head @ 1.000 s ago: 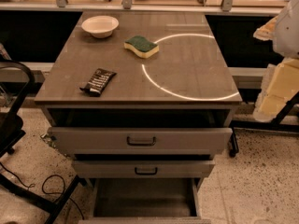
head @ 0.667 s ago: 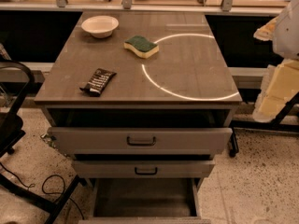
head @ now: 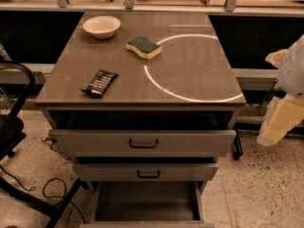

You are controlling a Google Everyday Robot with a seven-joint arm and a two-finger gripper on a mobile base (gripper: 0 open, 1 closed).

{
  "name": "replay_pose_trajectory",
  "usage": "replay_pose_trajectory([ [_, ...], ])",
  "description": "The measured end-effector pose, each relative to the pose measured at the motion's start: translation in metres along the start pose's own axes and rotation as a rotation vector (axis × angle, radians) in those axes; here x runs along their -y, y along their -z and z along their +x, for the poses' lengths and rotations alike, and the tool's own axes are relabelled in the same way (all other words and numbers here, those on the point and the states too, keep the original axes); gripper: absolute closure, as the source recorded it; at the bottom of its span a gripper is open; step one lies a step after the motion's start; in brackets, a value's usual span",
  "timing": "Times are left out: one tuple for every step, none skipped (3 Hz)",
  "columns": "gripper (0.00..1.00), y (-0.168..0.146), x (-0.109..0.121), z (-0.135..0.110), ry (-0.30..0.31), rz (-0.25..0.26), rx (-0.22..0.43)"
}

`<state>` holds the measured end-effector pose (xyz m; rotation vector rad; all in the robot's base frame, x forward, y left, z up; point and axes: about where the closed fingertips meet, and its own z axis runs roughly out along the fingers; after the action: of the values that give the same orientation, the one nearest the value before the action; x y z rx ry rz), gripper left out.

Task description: Close bottom drawer

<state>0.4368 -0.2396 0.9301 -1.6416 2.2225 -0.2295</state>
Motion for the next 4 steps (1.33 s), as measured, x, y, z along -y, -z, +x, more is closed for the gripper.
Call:
replay_pose_trajectory([
  [0.0,-0.046,-0.023,0.037,0.003,0.024,-0.032],
  [0.0,-0.113,-0.066,0.092,0.037,0.041,-0.115],
  [0.0,-0.153,-0.102,0.121,0.046,0.019,-0.149],
  [0.18,-0.184,-0.138,0.143,0.016,-0.013,-0.142],
])
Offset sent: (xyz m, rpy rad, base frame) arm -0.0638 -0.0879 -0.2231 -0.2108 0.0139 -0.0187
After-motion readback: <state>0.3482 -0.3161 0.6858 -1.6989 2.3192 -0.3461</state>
